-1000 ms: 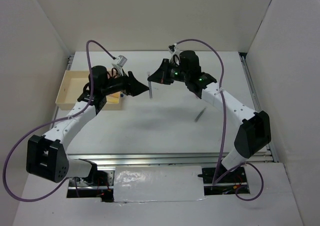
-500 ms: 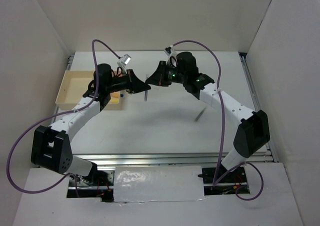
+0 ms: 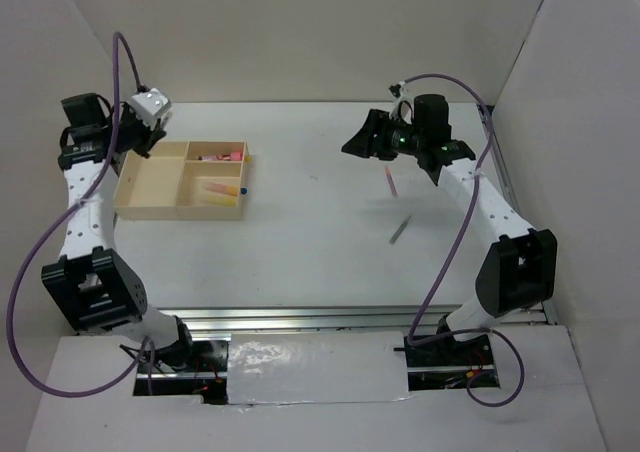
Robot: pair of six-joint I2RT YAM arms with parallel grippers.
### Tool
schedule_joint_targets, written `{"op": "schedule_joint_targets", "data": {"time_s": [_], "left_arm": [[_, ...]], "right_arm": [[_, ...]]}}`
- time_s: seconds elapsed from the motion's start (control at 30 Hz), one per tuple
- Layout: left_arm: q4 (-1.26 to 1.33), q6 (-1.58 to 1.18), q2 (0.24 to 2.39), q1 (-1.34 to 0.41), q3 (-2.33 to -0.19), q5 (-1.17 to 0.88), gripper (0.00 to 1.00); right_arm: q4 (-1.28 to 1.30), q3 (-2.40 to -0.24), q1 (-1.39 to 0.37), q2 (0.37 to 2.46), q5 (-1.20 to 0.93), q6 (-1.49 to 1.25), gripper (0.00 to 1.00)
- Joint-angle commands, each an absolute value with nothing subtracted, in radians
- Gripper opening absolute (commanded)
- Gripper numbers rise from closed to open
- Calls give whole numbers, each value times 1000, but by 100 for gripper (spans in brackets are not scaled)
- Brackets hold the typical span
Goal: Sort the stationery into containers
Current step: Place the stationery into the container
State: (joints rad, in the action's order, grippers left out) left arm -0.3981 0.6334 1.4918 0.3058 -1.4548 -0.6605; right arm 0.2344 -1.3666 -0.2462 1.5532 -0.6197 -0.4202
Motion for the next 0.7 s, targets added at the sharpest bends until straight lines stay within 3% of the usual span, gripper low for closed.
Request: {"op": "schedule_joint_targets", "data": {"time_s": [0.0,0.17,0.23,0.67], "left_arm": [[-573,1222,1641,400,-1538,-701,0],[-859,1432,1952,433,-1910,-698,0],[-854,1463,2015,422,-1957,-680,0],[-772,1686,2192,351,-1898,-477,0]], "right_arm": [[305,-1319,-226,1509,-699,-302,72],[397,-1312,-175,1517,-697,-230,71],[410,-1289,-158,1511,-692,-212,71],[656,-1321,-8,1559,-551,-69,72]]}}
